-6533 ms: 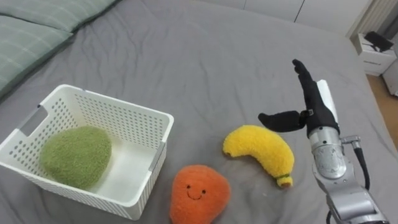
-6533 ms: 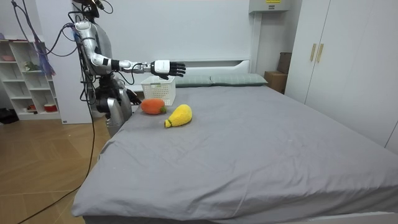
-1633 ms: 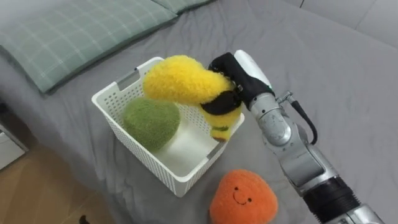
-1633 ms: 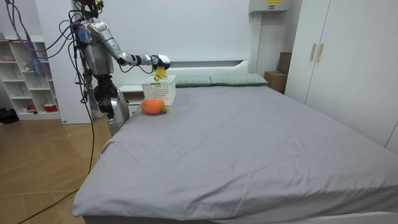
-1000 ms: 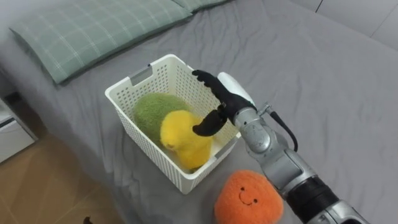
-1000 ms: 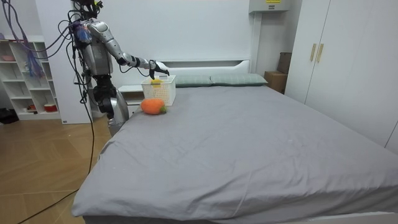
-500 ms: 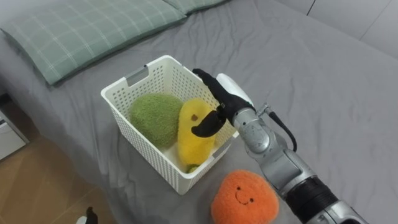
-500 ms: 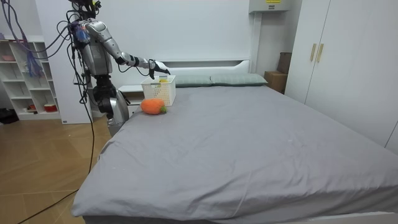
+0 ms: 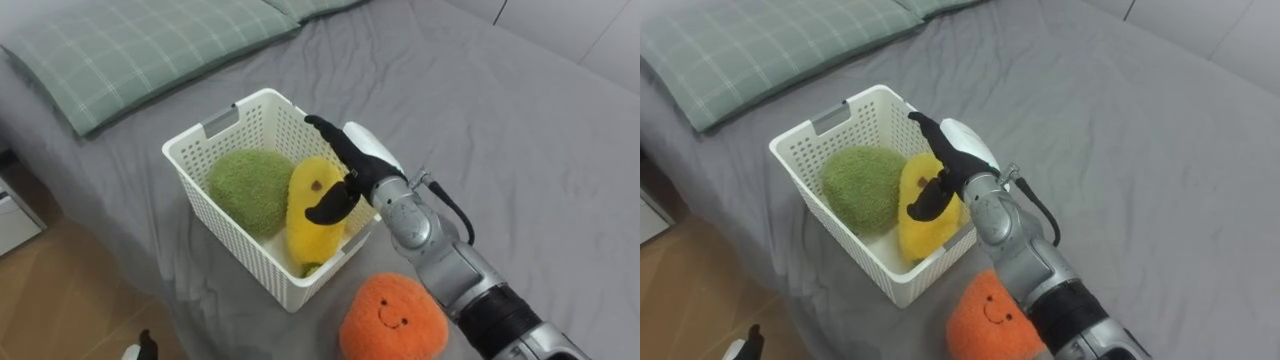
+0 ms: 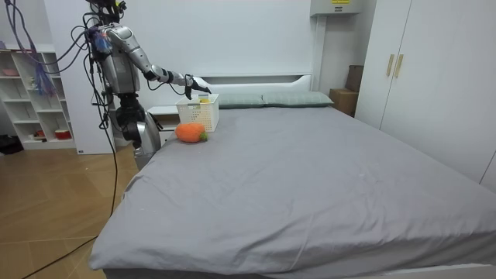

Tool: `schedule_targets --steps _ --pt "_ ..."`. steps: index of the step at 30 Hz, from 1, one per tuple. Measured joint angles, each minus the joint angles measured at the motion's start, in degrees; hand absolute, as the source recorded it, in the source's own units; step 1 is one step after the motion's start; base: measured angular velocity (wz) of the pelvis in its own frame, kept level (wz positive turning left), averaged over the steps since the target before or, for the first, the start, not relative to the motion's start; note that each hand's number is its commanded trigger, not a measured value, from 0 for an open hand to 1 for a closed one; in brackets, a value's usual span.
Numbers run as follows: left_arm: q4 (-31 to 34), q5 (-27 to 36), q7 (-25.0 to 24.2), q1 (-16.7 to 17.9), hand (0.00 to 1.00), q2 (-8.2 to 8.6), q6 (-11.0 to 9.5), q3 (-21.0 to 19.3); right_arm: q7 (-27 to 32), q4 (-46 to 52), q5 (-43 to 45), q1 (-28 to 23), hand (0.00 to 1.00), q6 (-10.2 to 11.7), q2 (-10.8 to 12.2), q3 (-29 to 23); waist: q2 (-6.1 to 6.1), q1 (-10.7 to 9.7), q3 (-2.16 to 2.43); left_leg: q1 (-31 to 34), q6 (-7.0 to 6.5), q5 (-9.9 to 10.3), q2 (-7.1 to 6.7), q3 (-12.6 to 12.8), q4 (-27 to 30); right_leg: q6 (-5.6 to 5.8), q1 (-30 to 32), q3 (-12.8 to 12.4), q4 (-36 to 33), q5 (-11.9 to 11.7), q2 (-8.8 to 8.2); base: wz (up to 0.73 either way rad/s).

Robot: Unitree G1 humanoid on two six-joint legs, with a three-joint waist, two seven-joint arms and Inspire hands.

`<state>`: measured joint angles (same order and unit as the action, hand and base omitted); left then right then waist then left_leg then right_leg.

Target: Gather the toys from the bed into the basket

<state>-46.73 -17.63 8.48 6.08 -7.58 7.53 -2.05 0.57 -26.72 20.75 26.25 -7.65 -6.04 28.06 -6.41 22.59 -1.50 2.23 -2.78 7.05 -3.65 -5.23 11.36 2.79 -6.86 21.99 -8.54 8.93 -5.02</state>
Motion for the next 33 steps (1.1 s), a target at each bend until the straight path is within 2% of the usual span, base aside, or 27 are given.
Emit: schedule_targets --steps 7,10,16,17,22,24,26,28,33 --pt "-0.15 -0.07 0.0 0.0 0.0 0.01 -0.09 -0.38 0.01 0.03 -0.47 0.0 0.0 0.2 -0.25 -0.27 0.14 -0.07 -0.09 0.0 0.0 0.0 0.01 -0.05 0.03 0.0 0.02 0.0 0.03 0.0 0.01 0.0" --pt "-0.15 -0.05 0.0 0.01 0.0 0.12 -0.21 -1.6 0.02 0.25 -0.41 0.0 0.0 0.83 -0.41 -2.27 0.33 -0.31 -0.22 0.15 0.0 0.01 -0.01 -0.06 0.12 0.0 0.2 -0.37 0.03 0.0 0.04 0.0" --pt "-0.15 -0.03 0.04 0.38 0.0 -0.04 -0.39 -2.18 2.44 3.65 -1.89 -0.01 0.0 2.22 -3.06 -5.23 0.74 -0.87 -0.09 0.09 -0.04 0.01 0.03 0.32 -0.03 0.0 0.5 -1.35 0.02 0.0 0.06 -0.02" --pt "-0.15 -0.03 0.04 0.7 0.0 -0.03 -0.39 -2.18 3.03 4.13 -3.45 -0.19 0.0 2.8 -3.38 -5.51 0.92 -1.23 0.05 -0.07 -0.04 -0.01 0.04 0.41 -0.06 0.0 0.39 -1.4 0.03 0.0 0.05 -0.05" --pt "-0.15 0.05 0.4 2.11 0.0 0.13 -0.45 -2.33 5.28 4.96 -7.87 -1.07 0.0 3.01 -3.48 -7.4 1.9 -3.36 0.74 -1.04 -0.12 -0.07 0.17 1.27 -0.7 0.0 0.06 -1.6 0.03 0.0 -0.02 -0.08" --pt "-0.16 0.12 1.28 2.52 0.0 0.51 -0.82 -2.34 5.8 7.14 -8.2 -2.94 0.0 3.85 -3.88 -9.54 2.27 -3.52 0.87 -1.54 -0.15 -0.09 0.26 2.08 -0.8 0.0 0.04 -2.63 0.03 0.0 -0.01 -0.16" --pt "-0.25 0.16 2.4 4.2 0.0 0.51 -2.23 -2.3 6.58 7.28 -9.67 -4.58 0.0 5.67 -3.95 -11.88 2.74 -5.2 1.23 -2.24 -0.17 -0.07 0.3 2.92 -1.11 0.0 -0.28 -3.09 0.03 -0.01 0.01 -0.16" --pt "-1.02 0.15 3.15 5.34 0.0 0.33 -3.21 -2.32 7.05 7.39 -10.6 -6.89 0.0 6.47 -4.25 -13.18 2.99 -6.51 1.28 -2.93 -0.2 -0.06 0.56 3.47 -1.75 0.01 -0.77 -3.46 0.05 -0.01 0.03 -0.14" --pt "-2.84 0.08 3.74 6.71 0.0 0.31 -3.3 -2.99 7.5 7.44 -13.13 -12.15 0.0 6.49 -5.08 -16.75 3.21 -9.61 1.31 -3.14 -0.16 0.04 0.84 4.09 -1.78 0.01 -0.39 -4.39 -0.08 -0.01 0.19 -0.14"
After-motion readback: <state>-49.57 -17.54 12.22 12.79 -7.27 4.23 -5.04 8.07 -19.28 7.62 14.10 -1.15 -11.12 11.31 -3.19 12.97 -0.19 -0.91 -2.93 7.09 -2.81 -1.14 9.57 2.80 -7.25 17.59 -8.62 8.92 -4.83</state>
